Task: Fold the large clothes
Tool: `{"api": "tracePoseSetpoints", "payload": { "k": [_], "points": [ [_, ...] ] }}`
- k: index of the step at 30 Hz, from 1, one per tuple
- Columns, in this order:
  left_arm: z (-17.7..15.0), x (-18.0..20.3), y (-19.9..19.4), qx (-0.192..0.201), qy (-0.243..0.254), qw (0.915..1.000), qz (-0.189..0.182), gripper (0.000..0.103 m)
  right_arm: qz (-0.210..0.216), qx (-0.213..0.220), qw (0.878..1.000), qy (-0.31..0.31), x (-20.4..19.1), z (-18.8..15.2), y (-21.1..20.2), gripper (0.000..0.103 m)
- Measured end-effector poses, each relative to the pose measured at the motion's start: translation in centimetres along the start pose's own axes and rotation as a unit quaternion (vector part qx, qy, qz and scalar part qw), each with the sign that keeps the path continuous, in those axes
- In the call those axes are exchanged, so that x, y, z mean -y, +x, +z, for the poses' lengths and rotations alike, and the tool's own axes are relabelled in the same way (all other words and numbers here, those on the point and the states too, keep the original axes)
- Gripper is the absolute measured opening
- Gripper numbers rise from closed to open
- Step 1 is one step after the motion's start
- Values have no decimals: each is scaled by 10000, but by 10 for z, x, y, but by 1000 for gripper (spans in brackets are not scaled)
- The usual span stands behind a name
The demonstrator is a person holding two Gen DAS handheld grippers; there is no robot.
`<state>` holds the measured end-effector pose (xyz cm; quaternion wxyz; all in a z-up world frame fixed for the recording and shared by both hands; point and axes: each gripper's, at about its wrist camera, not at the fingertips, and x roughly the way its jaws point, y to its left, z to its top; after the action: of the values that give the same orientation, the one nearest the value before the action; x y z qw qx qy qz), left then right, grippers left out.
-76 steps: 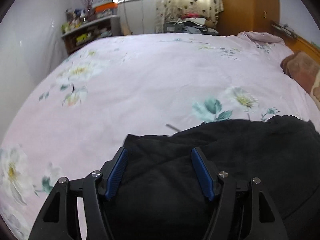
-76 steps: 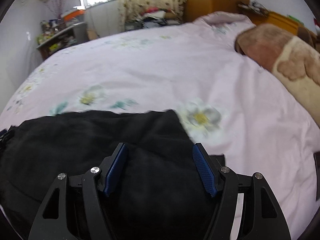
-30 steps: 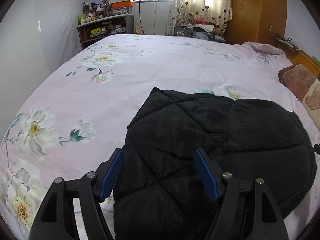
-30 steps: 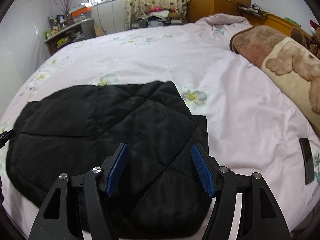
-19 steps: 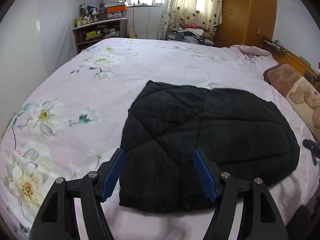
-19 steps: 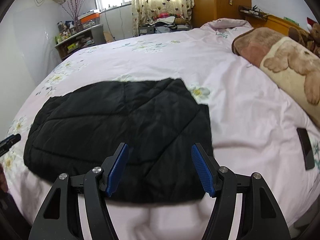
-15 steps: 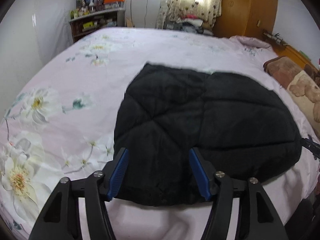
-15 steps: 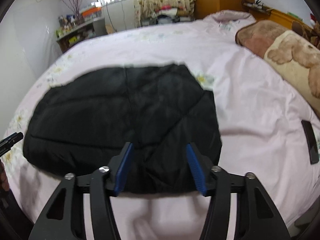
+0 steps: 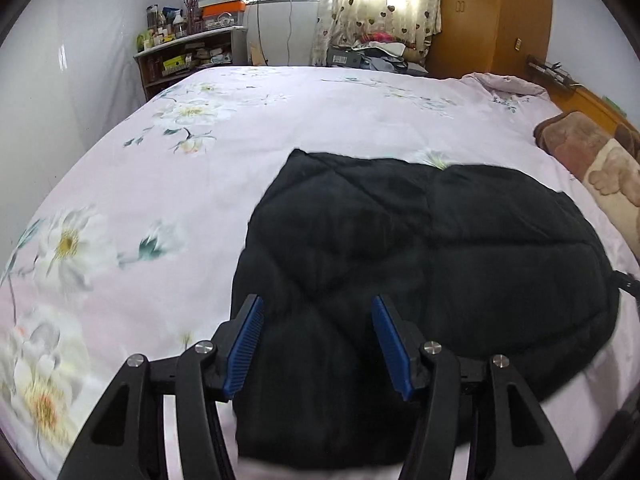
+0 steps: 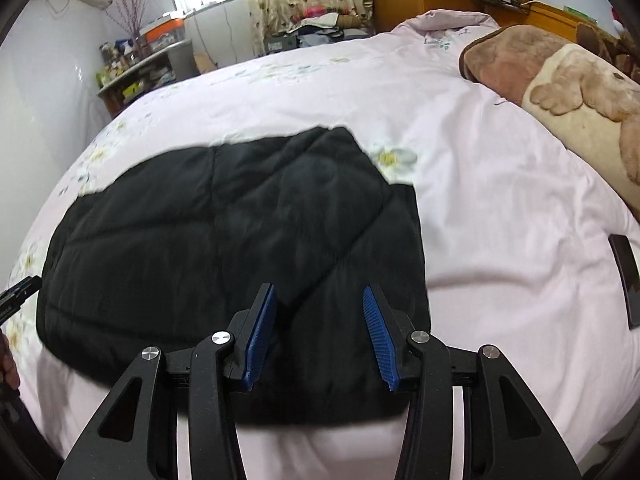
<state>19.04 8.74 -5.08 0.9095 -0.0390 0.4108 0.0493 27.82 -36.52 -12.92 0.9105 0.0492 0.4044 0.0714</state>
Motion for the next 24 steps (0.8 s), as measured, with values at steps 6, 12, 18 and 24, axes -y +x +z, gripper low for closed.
{"api": "tracePoseSetpoints", "payload": {
  "k": [6, 12, 18, 24],
  "points": [
    [5, -12, 37, -436, -335, 9985, -55, 59, -276, -305, 9990, 194, 20, 7, 34, 46],
    [42, 2, 27, 49, -21, 9998, -209, 59, -93, 72, 9999, -17, 0, 33, 16, 46],
    [60, 2, 86, -223, 19, 9997, -68, 62, -337, -297, 9979, -476, -16, 48, 74, 46],
    [53, 4, 94, -148, -28, 9998, -114, 65, -420, -377, 9970, -537, -7, 44, 91, 46]
  ]
}}
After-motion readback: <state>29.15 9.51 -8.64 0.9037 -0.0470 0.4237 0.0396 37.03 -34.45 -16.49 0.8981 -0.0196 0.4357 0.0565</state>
